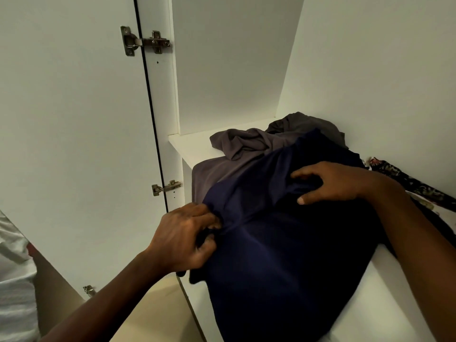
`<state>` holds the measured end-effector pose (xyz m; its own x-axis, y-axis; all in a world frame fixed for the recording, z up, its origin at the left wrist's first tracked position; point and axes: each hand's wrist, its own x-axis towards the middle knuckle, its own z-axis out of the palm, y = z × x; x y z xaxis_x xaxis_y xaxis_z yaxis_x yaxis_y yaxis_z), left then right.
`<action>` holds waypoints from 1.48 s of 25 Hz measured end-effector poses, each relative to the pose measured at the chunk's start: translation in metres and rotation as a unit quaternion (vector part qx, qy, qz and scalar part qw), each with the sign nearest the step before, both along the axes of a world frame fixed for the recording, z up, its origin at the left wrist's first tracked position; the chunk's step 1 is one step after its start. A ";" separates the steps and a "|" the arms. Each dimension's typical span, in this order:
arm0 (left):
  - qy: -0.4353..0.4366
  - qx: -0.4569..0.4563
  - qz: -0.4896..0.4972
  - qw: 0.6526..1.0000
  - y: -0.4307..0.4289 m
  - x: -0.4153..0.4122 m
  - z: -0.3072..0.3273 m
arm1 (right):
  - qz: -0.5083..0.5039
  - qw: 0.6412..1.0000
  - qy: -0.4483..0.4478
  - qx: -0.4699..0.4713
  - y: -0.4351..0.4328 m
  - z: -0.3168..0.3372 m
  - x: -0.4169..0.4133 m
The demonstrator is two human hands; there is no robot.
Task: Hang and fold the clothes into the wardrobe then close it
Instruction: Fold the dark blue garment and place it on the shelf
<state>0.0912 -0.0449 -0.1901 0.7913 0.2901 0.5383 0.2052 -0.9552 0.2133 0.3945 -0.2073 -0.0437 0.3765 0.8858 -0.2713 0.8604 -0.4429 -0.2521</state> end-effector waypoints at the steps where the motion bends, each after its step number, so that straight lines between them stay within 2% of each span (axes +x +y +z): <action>1: -0.017 -0.034 0.005 0.999 -0.001 0.005 0.005 | -0.015 0.999 0.028 -0.011 -0.001 0.004 0.002; 3: -0.058 -0.098 0.038 0.993 0.004 0.025 0.020 | -0.077 0.995 0.006 0.064 0.004 0.009 0.011; 6: -0.091 -0.176 0.074 0.977 0.021 0.073 0.046 | -0.231 0.948 -0.035 0.218 0.029 0.007 0.032; 9: -0.066 -0.254 0.088 0.961 0.035 0.121 0.065 | -0.343 0.906 0.021 0.247 0.051 -0.003 0.047; 11: -0.028 -0.285 0.093 0.954 0.039 0.148 0.069 | -0.354 0.898 0.044 0.258 0.066 -0.013 0.059; 14: 0.029 -0.279 0.118 0.953 0.045 0.175 0.069 | -0.362 0.882 0.061 0.294 0.088 -0.019 0.082; 17: 0.030 -0.274 0.119 0.954 0.055 0.189 0.064 | -0.389 0.848 0.110 0.342 0.102 -0.020 0.096; 22: 0.026 -0.255 0.061 0.965 0.073 0.209 0.057 | -0.378 0.825 0.083 0.412 0.118 -0.018 0.114; 25: -0.025 -0.244 0.081 0.966 0.080 0.216 0.052 | -0.360 0.824 0.071 0.432 0.126 -0.010 0.128; 27: -0.048 -0.240 0.097 0.965 0.084 0.217 0.047 | -0.342 0.851 0.013 0.399 0.126 -0.009 0.138; 29: -0.038 -0.219 0.100 0.970 0.083 0.217 0.042 | -0.336 0.880 -0.032 0.334 0.121 -0.014 0.140; 34: 0.011 -0.242 0.127 0.962 0.081 0.218 0.049 | -0.339 0.901 -0.115 0.247 0.085 -0.017 0.129; 37: -0.014 -0.240 0.156 0.958 0.068 0.234 0.069 | -0.327 0.915 -0.074 0.224 0.066 -0.022 0.116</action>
